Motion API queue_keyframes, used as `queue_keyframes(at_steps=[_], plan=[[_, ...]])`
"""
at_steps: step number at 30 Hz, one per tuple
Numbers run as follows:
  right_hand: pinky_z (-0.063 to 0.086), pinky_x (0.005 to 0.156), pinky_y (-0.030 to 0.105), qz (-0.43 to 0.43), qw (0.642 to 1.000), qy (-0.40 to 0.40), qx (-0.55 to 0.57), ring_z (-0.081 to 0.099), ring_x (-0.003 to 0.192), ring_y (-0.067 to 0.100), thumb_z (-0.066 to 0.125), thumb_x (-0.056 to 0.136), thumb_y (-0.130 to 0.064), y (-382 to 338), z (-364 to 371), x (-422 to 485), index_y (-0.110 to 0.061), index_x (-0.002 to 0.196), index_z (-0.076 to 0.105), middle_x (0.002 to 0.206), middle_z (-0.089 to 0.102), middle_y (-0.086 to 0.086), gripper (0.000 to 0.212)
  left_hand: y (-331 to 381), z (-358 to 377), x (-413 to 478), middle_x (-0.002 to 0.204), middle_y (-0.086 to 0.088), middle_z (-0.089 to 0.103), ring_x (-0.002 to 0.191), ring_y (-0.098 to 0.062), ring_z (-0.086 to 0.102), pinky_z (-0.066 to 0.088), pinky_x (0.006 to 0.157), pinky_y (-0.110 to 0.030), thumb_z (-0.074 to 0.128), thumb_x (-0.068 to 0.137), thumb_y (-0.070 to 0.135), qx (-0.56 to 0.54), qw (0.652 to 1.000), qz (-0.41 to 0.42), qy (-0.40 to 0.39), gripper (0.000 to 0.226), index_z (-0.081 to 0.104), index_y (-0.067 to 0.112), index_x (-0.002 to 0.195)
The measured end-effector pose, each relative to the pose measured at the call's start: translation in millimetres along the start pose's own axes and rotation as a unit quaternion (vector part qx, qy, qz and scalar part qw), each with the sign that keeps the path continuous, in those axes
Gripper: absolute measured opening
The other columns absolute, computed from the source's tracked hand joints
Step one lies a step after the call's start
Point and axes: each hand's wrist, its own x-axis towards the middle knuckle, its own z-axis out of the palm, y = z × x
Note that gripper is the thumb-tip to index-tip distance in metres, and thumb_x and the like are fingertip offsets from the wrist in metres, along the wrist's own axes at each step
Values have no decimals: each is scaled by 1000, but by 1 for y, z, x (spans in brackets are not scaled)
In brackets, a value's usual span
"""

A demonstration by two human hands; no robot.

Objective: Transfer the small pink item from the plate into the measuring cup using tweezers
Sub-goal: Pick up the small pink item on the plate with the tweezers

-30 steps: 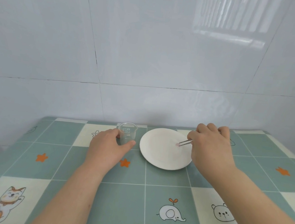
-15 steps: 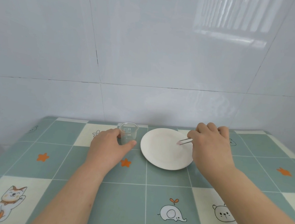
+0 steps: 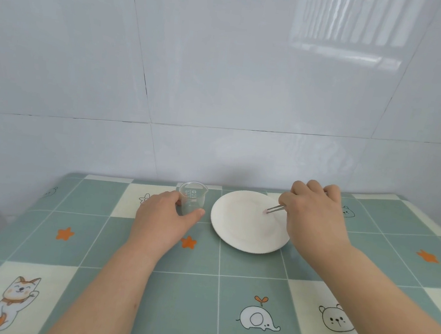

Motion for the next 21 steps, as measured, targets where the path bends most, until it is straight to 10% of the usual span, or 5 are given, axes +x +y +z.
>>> queue_keyframes(at_steps=[21], plan=[[28, 82, 34, 103, 978, -106, 147, 54, 94, 21, 46, 91, -14, 5, -14, -7, -28, 96, 74, 89, 63, -2, 31, -2, 1, 1, 102, 7, 69, 98, -18, 58, 46, 85, -36, 63, 77, 57, 2, 1000, 2, -4, 39, 68, 23, 96]])
